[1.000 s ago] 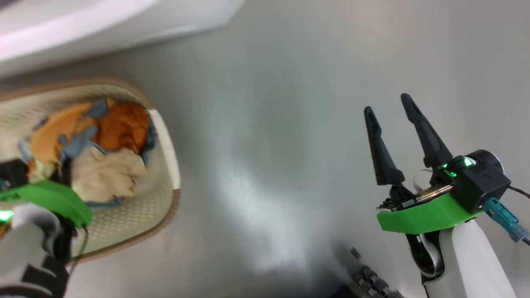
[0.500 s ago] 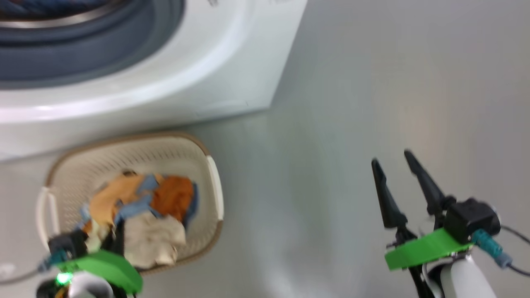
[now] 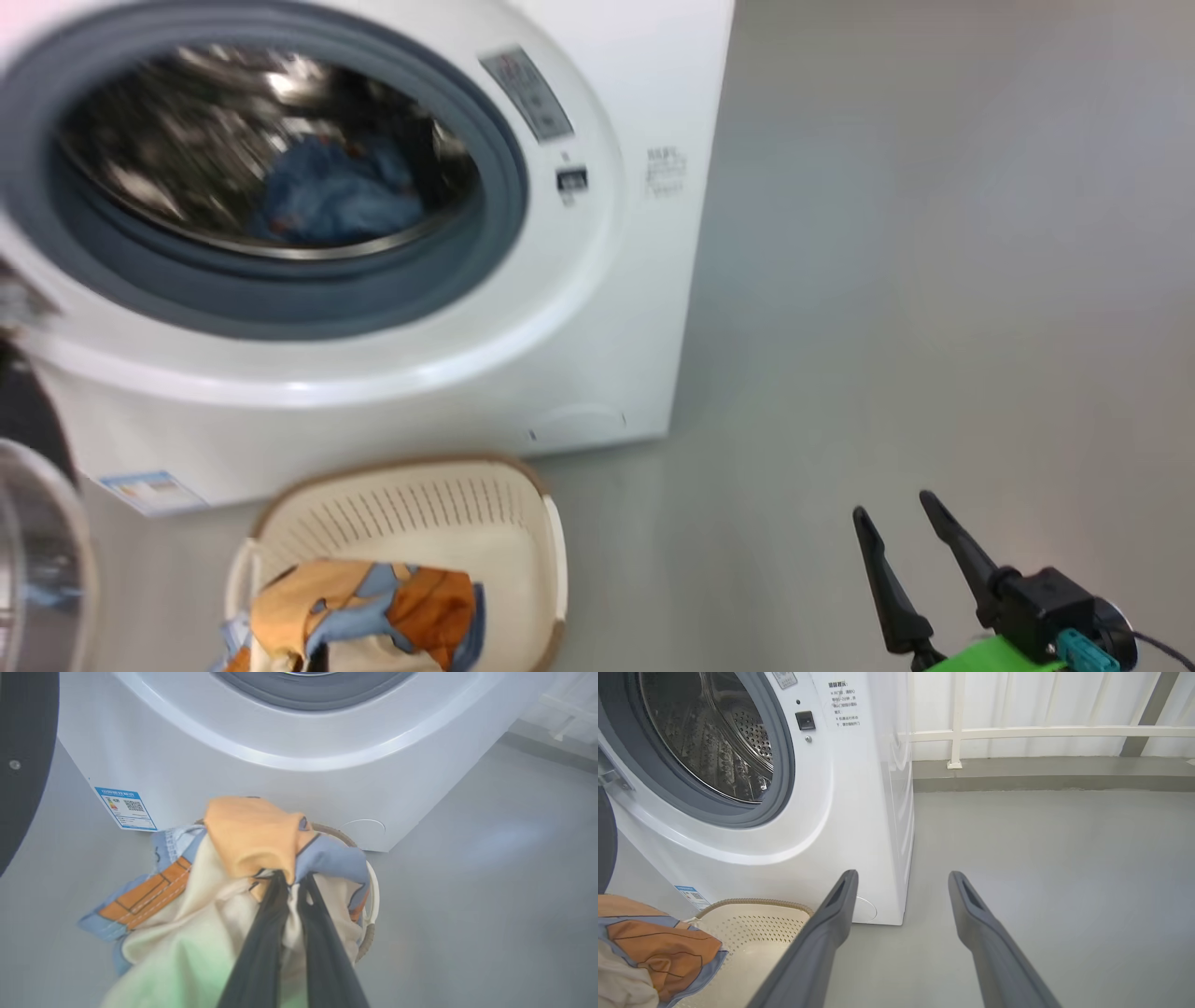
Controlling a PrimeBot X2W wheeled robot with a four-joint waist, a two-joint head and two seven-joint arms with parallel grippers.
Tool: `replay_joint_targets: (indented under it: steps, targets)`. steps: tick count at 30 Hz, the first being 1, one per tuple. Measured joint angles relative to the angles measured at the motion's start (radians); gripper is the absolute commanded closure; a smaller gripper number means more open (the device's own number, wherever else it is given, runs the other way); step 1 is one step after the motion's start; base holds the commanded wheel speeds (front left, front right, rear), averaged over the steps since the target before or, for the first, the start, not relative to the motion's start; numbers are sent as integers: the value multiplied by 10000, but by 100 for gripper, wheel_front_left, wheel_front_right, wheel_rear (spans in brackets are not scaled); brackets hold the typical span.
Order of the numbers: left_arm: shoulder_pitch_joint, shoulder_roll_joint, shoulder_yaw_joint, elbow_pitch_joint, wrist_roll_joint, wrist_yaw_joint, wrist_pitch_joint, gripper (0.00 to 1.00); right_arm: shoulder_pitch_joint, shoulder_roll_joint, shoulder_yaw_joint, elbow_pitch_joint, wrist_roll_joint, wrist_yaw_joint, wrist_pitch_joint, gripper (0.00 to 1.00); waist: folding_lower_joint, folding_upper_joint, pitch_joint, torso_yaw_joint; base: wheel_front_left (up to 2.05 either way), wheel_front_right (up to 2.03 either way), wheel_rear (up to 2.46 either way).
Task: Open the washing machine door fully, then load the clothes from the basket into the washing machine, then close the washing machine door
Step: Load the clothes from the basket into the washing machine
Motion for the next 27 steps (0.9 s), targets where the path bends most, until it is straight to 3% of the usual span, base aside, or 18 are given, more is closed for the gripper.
replay_joint_targets:
  steps: [10, 27]
  targets:
    - [1190, -295, 520, -1766, 936, 82, -2, 100, 263, -224, 25, 71, 257, 0, 0, 0, 0, 0, -1600, 528, 0, 0, 0]
    - [1765, -491, 821, -2959, 1473, -52, -2, 100, 402, -222, 12, 163, 347, 0, 2, 0, 0, 0, -2283, 924, 0, 0, 0]
